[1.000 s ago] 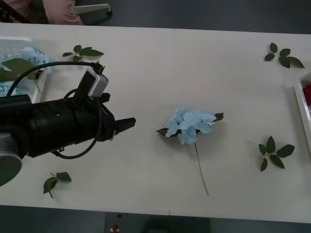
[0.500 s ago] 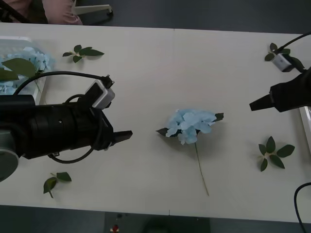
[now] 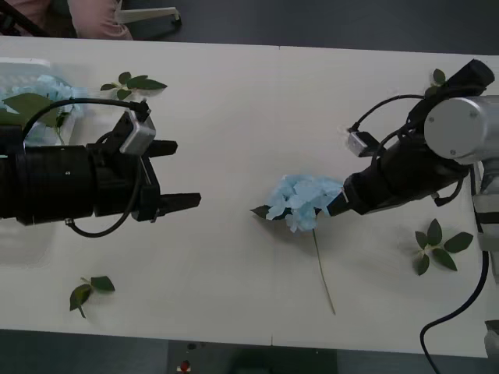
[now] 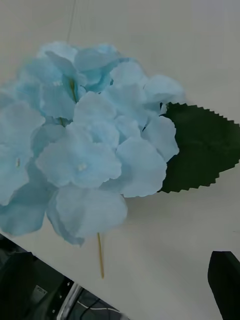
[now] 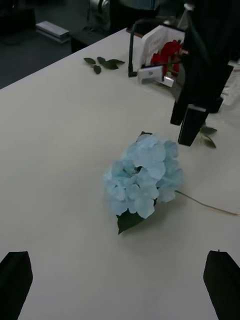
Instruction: Put the red flowers into the right box and the blue flowers into the left box
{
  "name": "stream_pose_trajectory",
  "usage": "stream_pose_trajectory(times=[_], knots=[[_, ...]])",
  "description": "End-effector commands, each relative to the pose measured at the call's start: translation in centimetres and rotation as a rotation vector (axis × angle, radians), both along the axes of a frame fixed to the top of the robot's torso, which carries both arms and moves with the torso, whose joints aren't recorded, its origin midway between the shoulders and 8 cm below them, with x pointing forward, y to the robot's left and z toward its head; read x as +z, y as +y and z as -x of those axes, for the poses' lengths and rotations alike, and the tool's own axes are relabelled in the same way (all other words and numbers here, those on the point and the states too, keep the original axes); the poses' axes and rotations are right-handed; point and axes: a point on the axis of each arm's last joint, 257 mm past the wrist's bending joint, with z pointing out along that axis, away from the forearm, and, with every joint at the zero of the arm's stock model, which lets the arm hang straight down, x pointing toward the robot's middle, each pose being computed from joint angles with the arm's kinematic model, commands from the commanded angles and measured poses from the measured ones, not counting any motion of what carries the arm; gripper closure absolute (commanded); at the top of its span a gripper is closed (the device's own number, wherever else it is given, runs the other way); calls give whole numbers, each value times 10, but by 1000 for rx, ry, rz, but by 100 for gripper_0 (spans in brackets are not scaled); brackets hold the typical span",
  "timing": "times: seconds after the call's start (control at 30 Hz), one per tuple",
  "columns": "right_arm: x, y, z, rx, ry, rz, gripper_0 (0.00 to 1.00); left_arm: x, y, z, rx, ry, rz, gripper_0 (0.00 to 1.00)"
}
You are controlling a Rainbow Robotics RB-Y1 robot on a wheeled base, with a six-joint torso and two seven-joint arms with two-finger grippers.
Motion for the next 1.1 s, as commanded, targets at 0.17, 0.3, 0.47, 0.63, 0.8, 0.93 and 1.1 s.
stream_pose_trajectory(times=[0.17,0.3,0.47,0.63,0.8,0.93,1.1], knots=[[-18,9,21,-49,45,36,0,27,-18,9,-78,-29,24,0],[-35,13,32,-44,48,52,0,29,-21,13,-92,-16,38,0],[-53,20,28,-44,7,84,0,28,-22,16,-102,-4,36,0],[-64,33,27,-50,-16,96,0,29,-24,18,-110,1,42,0],[-72,50,27,-48,-15,78,0,30,-24,19,-110,5,46,0],[-82,57,22,-47,-35,75,0,27,-23,21,-118,14,36,0],[-90,60,22,-50,-33,83,0,27,-23,21,-118,14,36,0]])
